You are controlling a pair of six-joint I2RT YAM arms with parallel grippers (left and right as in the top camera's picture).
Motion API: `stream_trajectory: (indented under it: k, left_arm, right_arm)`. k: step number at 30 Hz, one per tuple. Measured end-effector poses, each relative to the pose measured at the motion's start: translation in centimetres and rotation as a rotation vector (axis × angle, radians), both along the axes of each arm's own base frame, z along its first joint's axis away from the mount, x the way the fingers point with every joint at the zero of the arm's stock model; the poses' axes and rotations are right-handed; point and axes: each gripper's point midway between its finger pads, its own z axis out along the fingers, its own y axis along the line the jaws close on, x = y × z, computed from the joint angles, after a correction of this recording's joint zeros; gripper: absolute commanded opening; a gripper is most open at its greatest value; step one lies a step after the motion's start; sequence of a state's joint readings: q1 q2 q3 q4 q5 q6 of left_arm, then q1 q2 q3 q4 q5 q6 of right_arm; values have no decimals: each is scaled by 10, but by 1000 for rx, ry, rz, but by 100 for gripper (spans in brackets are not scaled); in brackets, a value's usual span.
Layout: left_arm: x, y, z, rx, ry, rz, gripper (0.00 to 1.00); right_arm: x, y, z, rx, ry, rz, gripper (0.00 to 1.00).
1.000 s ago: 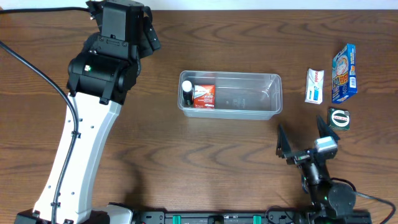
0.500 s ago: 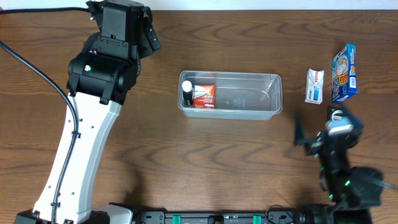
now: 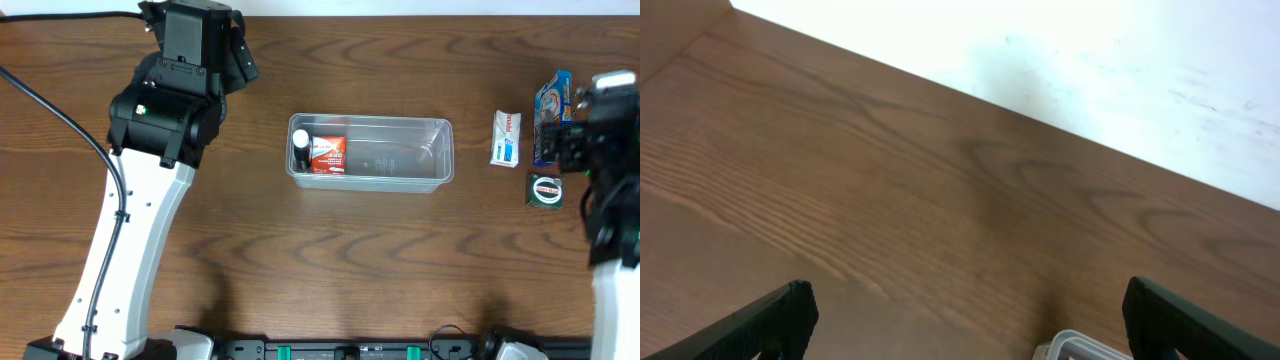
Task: Pack container
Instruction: 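Move the right gripper forward above the blue Kool Fever box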
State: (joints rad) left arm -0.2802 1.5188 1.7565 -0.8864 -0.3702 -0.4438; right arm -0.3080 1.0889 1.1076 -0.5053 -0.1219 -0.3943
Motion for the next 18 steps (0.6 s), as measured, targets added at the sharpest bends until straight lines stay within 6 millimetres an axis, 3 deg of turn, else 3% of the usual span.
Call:
stream_trajectory:
  k: [8,18]
  left_arm:
    - [0,0,0,0,-1,0,98]
    - [0,0,0,0,-1,0,98]
  right_arm:
    - [20,-58,-30,-10,129,-98,99]
    - [27,-69,-23,-26,92,-124,99]
